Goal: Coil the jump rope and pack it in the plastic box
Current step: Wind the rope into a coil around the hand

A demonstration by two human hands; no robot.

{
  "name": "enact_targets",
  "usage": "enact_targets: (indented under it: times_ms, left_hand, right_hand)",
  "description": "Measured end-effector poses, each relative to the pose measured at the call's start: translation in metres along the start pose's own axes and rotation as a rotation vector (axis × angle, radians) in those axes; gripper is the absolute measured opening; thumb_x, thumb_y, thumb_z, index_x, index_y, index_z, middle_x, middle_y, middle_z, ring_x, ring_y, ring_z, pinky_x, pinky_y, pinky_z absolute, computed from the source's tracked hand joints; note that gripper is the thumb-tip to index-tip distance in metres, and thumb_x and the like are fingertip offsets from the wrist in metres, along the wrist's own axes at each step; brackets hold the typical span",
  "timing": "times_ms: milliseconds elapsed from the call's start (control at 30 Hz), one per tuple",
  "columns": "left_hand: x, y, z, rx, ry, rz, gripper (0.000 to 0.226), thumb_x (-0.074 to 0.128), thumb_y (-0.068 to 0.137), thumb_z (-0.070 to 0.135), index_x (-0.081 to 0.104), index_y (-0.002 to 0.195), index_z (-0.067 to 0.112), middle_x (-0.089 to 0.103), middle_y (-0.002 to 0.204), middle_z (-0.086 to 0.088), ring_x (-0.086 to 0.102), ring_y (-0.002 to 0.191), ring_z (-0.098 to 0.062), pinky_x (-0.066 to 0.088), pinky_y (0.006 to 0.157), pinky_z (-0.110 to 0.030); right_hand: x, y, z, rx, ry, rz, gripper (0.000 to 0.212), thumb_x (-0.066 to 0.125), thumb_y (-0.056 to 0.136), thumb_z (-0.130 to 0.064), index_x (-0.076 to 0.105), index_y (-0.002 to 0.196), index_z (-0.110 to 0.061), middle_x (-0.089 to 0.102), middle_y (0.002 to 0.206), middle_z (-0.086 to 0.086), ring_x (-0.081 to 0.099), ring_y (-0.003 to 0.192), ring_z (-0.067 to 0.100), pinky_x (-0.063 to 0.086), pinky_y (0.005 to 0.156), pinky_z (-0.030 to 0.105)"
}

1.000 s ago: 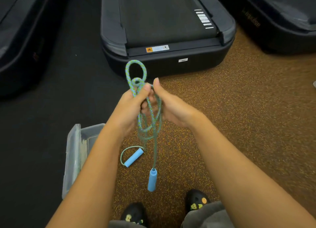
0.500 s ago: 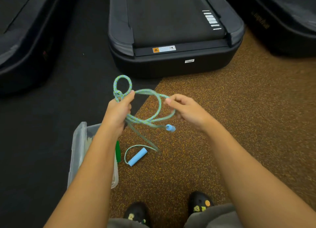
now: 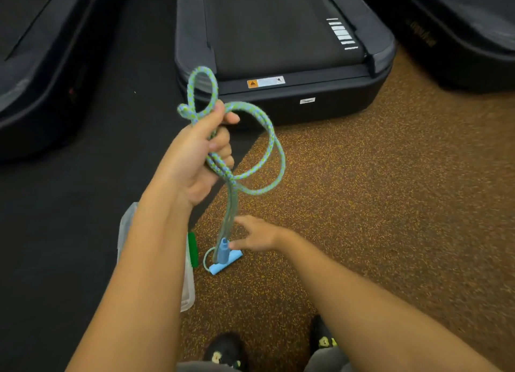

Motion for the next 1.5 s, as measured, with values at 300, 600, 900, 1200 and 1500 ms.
enact_targets:
  times_ms: [300,600,900,1200,1500]
  left_hand:
    - [-0.037,0.005,0.025,0.148,0.109,0.22,0.031,0.041,0.096,0.033,0.058,0.074,0.019,0.034,0.039,0.011,0.026,0.04,-0.004,0.023,0.047,-0.018]
    - [-0.06,0.02,-0.057,-0.125,0.612,0.283,0.011,0.058,0.089,0.02,0.063,0.079,0.021,0.059,0.075,0.003,0.051,0.07,-0.011,0.038,0.059,-0.021]
    - [-0.044,-0.016,-0.081,-0.628,0.675,-0.084,0.071,0.023,0.092,0.058,0.044,0.132,0.003,0.05,0.138,-0.018,0.051,0.123,-0.027,0.036,0.099,-0.034]
    - [-0.021,-0.025,-0.068,-0.399,0.711,-0.252,0.062,0.024,0.085,0.065,0.06,0.102,0.018,0.05,0.049,0.001,0.058,0.055,-0.008,0.048,0.072,-0.027]
    - [-0.015,-0.038,-0.039,-0.176,0.264,-0.395,0.026,0.058,0.081,0.022,0.07,0.061,0.011,0.066,0.067,-0.003,0.062,0.068,-0.011,0.051,0.065,-0.02]
  right_hand:
    - [0.005,-0.003,-0.002,0.046,-0.168,-0.094,0.044,0.033,0.098,-0.036,0.058,0.106,-0.001,0.056,0.086,0.01,0.05,0.074,0.018,0.044,0.069,0.031]
    - [-0.044,-0.038,-0.038,-0.022,0.249,-0.137,0.041,0.032,0.099,-0.034,0.055,0.074,-0.012,0.061,0.081,0.006,0.06,0.072,0.016,0.055,0.07,0.029]
    - [-0.074,-0.054,-0.052,-0.141,0.617,0.038,0.028,0.044,0.096,-0.024,0.059,0.082,-0.006,0.06,0.092,0.013,0.064,0.079,0.018,0.059,0.075,0.033]
    - [-0.111,-0.068,-0.054,-0.211,0.196,0.506,0.023,0.059,0.086,-0.033,0.063,0.081,-0.011,0.047,0.064,-0.005,0.042,0.052,0.0,0.033,0.055,0.022]
    - [-0.081,-0.071,-0.07,-0.321,0.387,0.139,0.054,0.031,0.096,-0.039,0.063,0.103,0.003,0.062,0.112,0.02,0.058,0.088,0.015,0.039,0.081,0.004]
Point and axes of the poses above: each hand's wrist, its own y-axis towards the middle knuckle, its own x-axis out of the palm, z = x × y, the point moved 6 cm from there along y, towards the middle knuckle
